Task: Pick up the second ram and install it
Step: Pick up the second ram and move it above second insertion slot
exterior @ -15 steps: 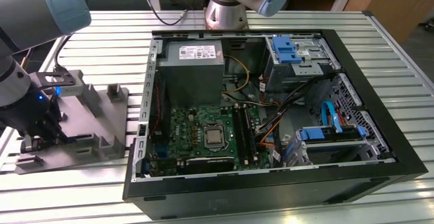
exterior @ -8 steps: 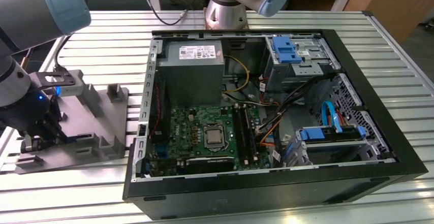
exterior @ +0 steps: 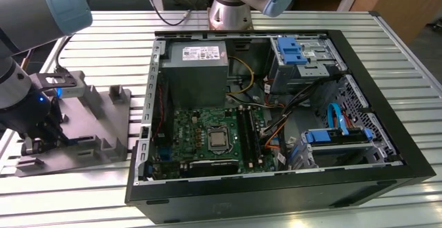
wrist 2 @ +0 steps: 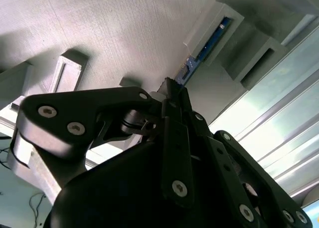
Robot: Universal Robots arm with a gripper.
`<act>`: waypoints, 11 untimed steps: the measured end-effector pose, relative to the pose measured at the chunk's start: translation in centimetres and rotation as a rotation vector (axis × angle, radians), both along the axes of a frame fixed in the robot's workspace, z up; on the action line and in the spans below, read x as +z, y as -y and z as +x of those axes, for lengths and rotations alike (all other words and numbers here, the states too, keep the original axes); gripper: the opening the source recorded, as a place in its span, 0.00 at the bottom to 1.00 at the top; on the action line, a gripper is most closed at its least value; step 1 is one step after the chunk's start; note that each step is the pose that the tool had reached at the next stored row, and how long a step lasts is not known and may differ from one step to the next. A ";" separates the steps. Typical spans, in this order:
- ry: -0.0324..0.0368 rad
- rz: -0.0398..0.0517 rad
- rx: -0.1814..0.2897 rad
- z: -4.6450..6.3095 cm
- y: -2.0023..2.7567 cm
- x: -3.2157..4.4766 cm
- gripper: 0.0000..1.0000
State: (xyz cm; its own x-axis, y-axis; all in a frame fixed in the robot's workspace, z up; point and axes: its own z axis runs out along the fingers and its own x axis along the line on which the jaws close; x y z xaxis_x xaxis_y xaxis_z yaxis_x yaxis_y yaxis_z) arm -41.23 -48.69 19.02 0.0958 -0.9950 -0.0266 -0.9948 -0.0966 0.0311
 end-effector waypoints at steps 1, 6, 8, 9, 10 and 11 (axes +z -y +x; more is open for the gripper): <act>-0.0003 -0.0002 0.000 0.0 0.01 0.11 0.14; 0.0011 0.0035 0.000 0.0 0.00 1.34 0.14; 0.0016 0.0052 0.000 0.0 0.00 1.89 0.14; 0.0018 0.0063 0.000 0.0 0.00 2.16 0.14; 0.0021 0.0075 0.000 0.0 0.00 2.44 0.14; 0.0021 0.0086 0.000 0.0 0.00 2.71 0.14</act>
